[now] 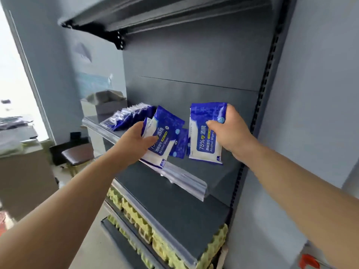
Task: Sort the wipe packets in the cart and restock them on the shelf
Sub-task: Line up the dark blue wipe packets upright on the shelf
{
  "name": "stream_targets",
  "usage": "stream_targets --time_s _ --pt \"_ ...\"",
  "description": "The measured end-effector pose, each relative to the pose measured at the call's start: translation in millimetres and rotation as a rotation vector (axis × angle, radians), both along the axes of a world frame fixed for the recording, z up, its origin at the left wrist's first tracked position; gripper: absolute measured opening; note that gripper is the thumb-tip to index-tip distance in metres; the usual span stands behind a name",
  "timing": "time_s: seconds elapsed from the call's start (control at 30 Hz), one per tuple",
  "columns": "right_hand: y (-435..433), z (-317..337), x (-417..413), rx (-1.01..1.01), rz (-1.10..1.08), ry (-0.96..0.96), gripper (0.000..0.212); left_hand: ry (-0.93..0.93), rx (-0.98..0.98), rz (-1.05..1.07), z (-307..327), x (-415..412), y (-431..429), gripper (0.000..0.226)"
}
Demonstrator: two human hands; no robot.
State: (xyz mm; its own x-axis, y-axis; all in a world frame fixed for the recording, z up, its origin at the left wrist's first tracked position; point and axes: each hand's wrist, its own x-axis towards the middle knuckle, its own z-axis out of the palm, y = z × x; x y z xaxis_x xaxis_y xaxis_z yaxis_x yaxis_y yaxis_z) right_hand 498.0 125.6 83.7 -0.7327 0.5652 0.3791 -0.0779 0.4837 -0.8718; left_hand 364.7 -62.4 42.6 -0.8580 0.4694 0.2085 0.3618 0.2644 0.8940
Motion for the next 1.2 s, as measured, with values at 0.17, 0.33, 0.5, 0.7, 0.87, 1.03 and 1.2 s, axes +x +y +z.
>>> stream_targets --time_s 0.17,0.33,0.5,0.7,0.87,1.03,1.2 --pt "-44.8 4.7 -110.5 -0.045 0.002 -0.018 0.016 0.014 -0.058 0.035 8.8 -102.0 -47.2 0.027" --pt "-52.0 -9.9 -204.3 -0.086 -0.046 -0.087 0.018 -0.001 -0.071 0.077 2.0 -189.5 -59.1 0.022" --pt "-31.5 -34.8 -291.1 -0.138 -0.112 -0.156 0.021 -0.045 -0.047 0.075 -9.9 -275.8 -46.9 0.021" --pt "8.7 -60.5 -384.6 -0.186 -0.193 -0.251 0.023 -0.088 -0.064 -0.001 -16.5 -369.8 -19.0 0.020" --pt "33.8 -80.8 -437.8 -0.197 -0.240 -0.373 0.014 -0.078 -0.098 -0.118 -17.9 -430.8 -2.3 0.016" --pt "36.2 -84.8 -462.3 0.001 -0.318 -0.647 0.052 -0.115 -0.112 -0.262 -24.4 -485.5 8.9 0.024" --pt "14.9 -69.9 -486.2 0.288 -0.259 -0.484 0.057 -0.194 -0.060 -0.477 -26.7 -532.0 17.4 0.027"
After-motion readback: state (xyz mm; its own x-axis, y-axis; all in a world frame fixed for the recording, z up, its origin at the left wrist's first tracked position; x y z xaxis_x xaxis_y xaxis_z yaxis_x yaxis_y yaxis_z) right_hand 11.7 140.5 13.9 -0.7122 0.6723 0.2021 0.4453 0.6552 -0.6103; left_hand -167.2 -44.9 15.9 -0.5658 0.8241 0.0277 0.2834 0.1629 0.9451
